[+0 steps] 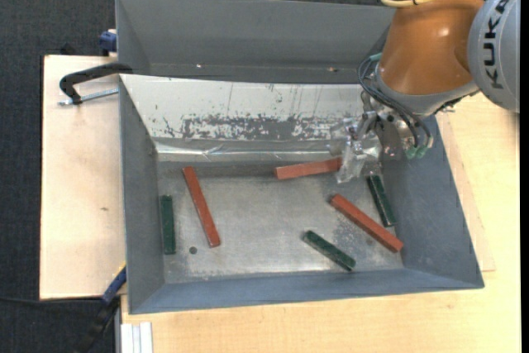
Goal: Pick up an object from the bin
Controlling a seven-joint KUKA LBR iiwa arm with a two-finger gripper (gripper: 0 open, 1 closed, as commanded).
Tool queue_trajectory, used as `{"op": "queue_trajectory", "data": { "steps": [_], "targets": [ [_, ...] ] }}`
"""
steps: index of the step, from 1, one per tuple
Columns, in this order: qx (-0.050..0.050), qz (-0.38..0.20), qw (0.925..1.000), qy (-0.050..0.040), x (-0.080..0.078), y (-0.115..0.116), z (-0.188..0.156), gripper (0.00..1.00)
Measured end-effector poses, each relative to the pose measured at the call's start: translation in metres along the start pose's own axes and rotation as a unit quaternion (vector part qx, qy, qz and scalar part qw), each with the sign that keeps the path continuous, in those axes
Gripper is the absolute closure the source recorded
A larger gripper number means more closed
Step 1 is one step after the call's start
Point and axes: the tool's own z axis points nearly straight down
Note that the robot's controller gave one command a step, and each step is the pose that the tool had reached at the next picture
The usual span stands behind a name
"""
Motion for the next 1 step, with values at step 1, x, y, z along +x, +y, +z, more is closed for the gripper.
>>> {"op": "queue_trajectory", "data": {
  "steps": [1],
  "targets": [
    [0.001,-0.149,0.9888,-0.0029,0.0031,0.0008,-0.1268,1.00]
  ]
}}
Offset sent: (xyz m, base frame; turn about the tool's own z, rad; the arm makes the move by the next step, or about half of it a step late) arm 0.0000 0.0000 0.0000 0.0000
